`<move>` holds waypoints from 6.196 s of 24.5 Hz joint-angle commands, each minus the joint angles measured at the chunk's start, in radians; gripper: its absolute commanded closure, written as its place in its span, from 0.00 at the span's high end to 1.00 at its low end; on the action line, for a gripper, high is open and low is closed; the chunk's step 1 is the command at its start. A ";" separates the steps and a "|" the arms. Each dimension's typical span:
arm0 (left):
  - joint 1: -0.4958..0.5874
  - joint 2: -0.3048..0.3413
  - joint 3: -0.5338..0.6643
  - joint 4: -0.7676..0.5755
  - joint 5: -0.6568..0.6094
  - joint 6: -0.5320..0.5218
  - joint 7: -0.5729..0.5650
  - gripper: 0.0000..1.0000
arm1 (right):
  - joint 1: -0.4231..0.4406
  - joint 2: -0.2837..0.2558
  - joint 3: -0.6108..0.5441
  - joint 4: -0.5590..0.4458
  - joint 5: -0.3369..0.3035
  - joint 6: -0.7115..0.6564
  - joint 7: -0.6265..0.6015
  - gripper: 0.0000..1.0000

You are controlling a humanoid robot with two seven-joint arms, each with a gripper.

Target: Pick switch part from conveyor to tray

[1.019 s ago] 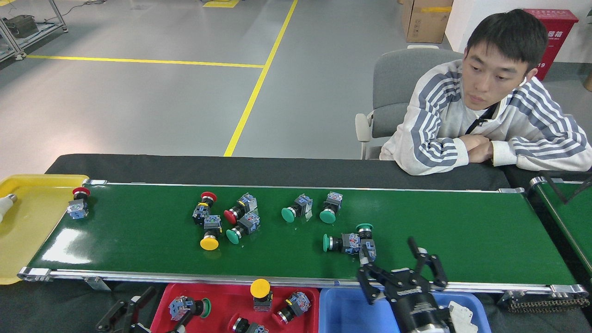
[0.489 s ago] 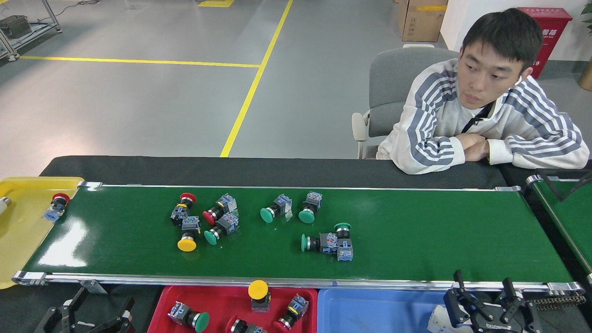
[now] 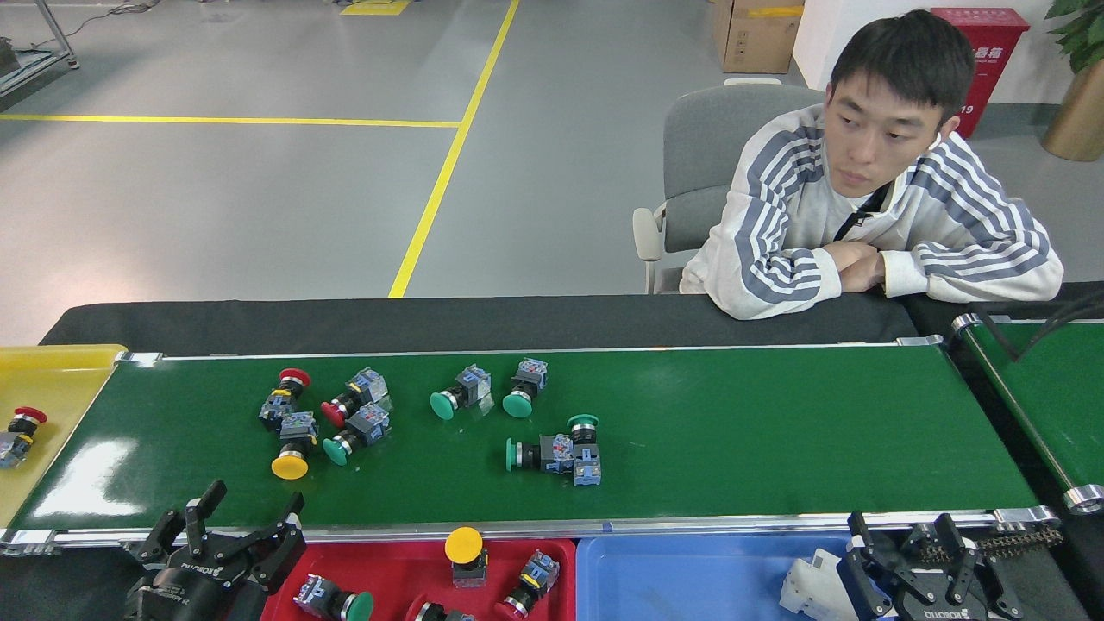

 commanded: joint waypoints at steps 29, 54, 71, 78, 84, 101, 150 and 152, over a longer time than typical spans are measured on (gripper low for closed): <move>0.118 0.079 -0.130 -0.172 0.166 -0.297 0.105 0.08 | 0.007 -0.003 -0.017 0.026 -0.003 -0.066 0.034 1.00; 0.268 0.090 0.182 -0.143 0.166 -0.101 0.106 1.00 | -0.001 -0.017 -0.040 -0.021 0.000 -0.095 0.032 1.00; -0.193 0.292 -0.033 0.446 0.154 -0.098 0.123 1.00 | -0.001 -0.017 -0.039 -0.046 0.000 -0.187 0.034 1.00; -0.310 0.297 -0.146 0.592 0.150 0.143 0.181 0.98 | 0.001 -0.013 -0.039 -0.043 0.000 -0.213 0.038 1.00; -0.408 0.297 -0.307 0.768 0.157 0.289 0.362 0.29 | 0.001 -0.012 -0.042 -0.040 -0.001 -0.208 0.040 1.00; -0.155 0.306 -0.350 0.307 0.160 -0.018 0.404 0.10 | 0.010 0.011 -0.080 -0.048 -0.001 -0.204 0.044 1.00; -0.239 0.453 -0.246 0.658 0.150 -0.196 0.404 1.00 | 0.030 0.037 -0.135 -0.058 -0.006 -0.214 0.044 1.00; -0.284 0.453 -0.272 0.716 0.150 -0.181 0.404 1.00 | 0.027 0.037 -0.135 -0.057 -0.006 -0.214 0.044 1.00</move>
